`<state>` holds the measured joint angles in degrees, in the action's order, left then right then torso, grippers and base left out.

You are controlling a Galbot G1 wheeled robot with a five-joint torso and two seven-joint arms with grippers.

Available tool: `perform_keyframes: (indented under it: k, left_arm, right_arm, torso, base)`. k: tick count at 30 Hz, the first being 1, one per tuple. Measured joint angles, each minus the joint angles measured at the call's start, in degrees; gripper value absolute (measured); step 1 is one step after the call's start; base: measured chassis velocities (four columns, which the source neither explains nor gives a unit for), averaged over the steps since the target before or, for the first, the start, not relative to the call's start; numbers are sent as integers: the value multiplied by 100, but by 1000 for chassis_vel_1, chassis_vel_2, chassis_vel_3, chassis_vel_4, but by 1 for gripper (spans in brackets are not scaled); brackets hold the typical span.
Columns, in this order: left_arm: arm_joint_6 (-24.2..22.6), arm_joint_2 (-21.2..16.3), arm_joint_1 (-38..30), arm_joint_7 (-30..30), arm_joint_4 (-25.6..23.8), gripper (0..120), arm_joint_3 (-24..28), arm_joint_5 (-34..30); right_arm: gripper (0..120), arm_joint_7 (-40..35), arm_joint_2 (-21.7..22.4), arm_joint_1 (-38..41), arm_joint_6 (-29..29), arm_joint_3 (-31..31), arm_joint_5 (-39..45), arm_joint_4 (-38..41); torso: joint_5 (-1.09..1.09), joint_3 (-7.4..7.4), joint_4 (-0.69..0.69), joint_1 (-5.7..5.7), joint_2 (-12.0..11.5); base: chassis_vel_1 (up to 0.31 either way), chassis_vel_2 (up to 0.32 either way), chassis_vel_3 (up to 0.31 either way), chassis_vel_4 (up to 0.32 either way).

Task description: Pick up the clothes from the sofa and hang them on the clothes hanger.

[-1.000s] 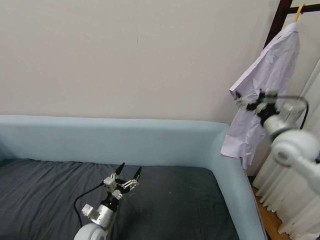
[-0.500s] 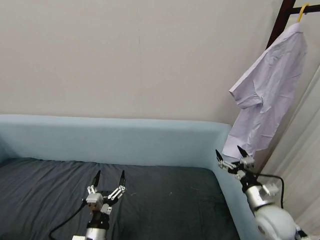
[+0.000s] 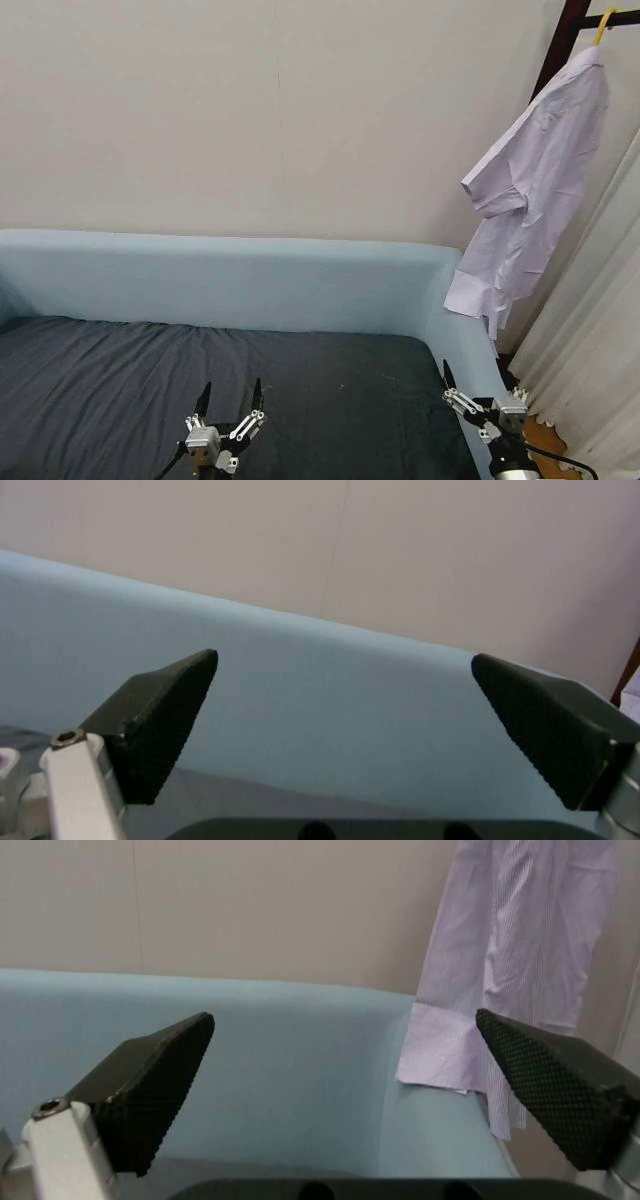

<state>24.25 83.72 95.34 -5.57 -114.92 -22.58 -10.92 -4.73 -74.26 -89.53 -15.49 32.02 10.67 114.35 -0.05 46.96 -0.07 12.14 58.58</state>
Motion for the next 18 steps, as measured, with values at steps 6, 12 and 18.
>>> perform_keyframes:
  k: [6,12,18]
  left_arm:
    - [-3,-5,-10,14,3,100,-1,-6]
    - [-6,-8,-19,22,9,100,-1,-12]
    - [-7,-10,-22,26,13,100,-1,-17]
  right_arm:
    - [100,-11,19,27,4,-20,19,-11]
    - [100,-17,33,45,15,-32,39,-18]
    - [100,-20,39,53,22,-38,49,-21]
  torso:
    - [0,0,-1,0,0]
    - [0,0,-1,0,0]
    - [0,0,-1,0,0]
  base:
    - [0,0,0,0]
    - [0,0,0,0]
    - [0,0,0,0]
